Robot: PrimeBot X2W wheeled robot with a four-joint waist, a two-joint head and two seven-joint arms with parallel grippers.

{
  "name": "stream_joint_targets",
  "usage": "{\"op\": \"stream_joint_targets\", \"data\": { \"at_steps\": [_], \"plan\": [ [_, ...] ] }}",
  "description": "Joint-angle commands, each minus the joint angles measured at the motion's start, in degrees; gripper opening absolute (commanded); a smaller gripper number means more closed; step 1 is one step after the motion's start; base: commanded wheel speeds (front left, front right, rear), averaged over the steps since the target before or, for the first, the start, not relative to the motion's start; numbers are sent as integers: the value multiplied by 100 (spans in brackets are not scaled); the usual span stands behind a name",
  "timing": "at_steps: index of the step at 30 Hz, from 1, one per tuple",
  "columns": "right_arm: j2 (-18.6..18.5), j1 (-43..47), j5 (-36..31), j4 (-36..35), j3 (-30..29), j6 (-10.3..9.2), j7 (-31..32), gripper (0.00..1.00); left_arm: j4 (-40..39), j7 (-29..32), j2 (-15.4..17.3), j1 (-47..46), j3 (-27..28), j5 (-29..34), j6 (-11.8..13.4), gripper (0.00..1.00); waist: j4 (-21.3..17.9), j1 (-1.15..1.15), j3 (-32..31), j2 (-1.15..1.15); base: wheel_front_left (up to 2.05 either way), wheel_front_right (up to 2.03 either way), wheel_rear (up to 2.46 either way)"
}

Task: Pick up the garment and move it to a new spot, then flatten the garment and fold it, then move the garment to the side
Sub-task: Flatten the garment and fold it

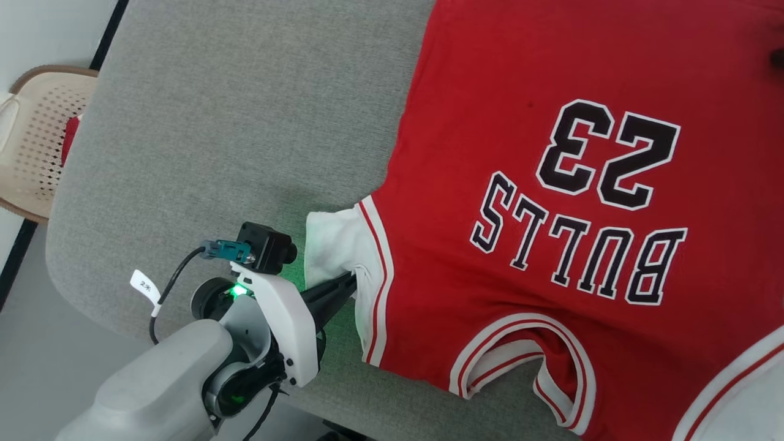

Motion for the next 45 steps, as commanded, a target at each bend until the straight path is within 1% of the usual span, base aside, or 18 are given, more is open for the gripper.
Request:
{"op": "stream_joint_targets", "data": {
  "at_steps": [1, 5, 9, 12, 15, 19, 20, 23, 27, 32, 36, 38, 41, 44, 45],
  "plan": [
    [146, 695, -112, 656, 129, -5, 498, 0, 326, 53, -18, 53, -54, 9, 83, 0, 13, 0, 16, -1, 0, 0, 0],
    [93, 520, -195, 613, 160, -7, 411, 0, 499, -5, -5, 36, -13, -7, 59, 0, -89, 0, -31, -1, 0, 0, 0],
    [154, 391, -119, 220, 417, -10, 233, 0, 600, -90, 101, 74, 90, -57, 84, 0, -321, 0, -178, -1, 0, 0, 0],
    [163, 386, 128, -253, 745, -8, 88, 0, 597, -156, 229, 108, 176, -111, 171, 0, -551, 0, -332, -1, 0, 0, 0],
    [78, 545, 505, -824, 1101, -8, 82, 0, 554, -208, 404, 222, 265, -182, 252, 0, -810, 0, -491, -1, 0, 0, 0],
    [-151, 983, 1071, -1725, 1473, -10, 191, 0, 416, -265, 678, 392, 353, -272, 366, 0, -1173, 0, -697, -1, 0, 0, 0],
    [-151, 983, 1071, -1725, 1473, -10, 191, 0, 416, -265, 678, 392, 353, -272, 366, 0, -1173, 0, -697, -1, 0, 0, 0],
    [-402, 1478, 1436, -2393, 1583, -9, 278, 0, 253, -278, 840, 507, 403, -338, 453, 0, -1389, 0, -829, -1, 0, 0, 0],
    [-639, 2279, 1821, -3237, 1456, -9, 440, 0, 6, -276, 1030, 651, 457, -384, 576, 0, -1618, 0, -979, -1, 0, 0, 0],
    [-827, 3441, 2009, -4098, 996, -10, 770, 0, -293, -220, 1201, 777, 473, -419, 732, 0, -1784, 0, -1100, -1, 0, 0, 0],
    [-725, 4340, 1990, -4746, 517, -9, 937, 0, -462, -194, 1316, 820, 492, -440, 834, 0, -1860, 0, -1139, -1, 0, 0, 0],
    [-605, 4707, 1990, -4951, 331, -9, 1008, 0, -532, -184, 1345, 835, 507, -460, 861, 0, -1885, 0, -1136, -1, 0, 0, 0],
    [-407, 5054, 1858, -4952, 38, -9, 971, 0, -589, -160, 1360, 822, 505, -461, 902, 0, -1887, 0, -1119, -1, 0, 0, 0],
    [-150, 5273, 1643, -4730, -82, -9, 835, 0, -610, -157, 1326, 790, 499, -455, 895, 0, -1874, 0, -1103, -1, 0, 0, 0],
    [-71, 5310, 1592, -4629, -102, -9, 747, 16, -613, -157, 1314, 780, 495, -452, 888, 0, -1871, 0, -1097, -1, 0, 0, 0]
  ]
}}
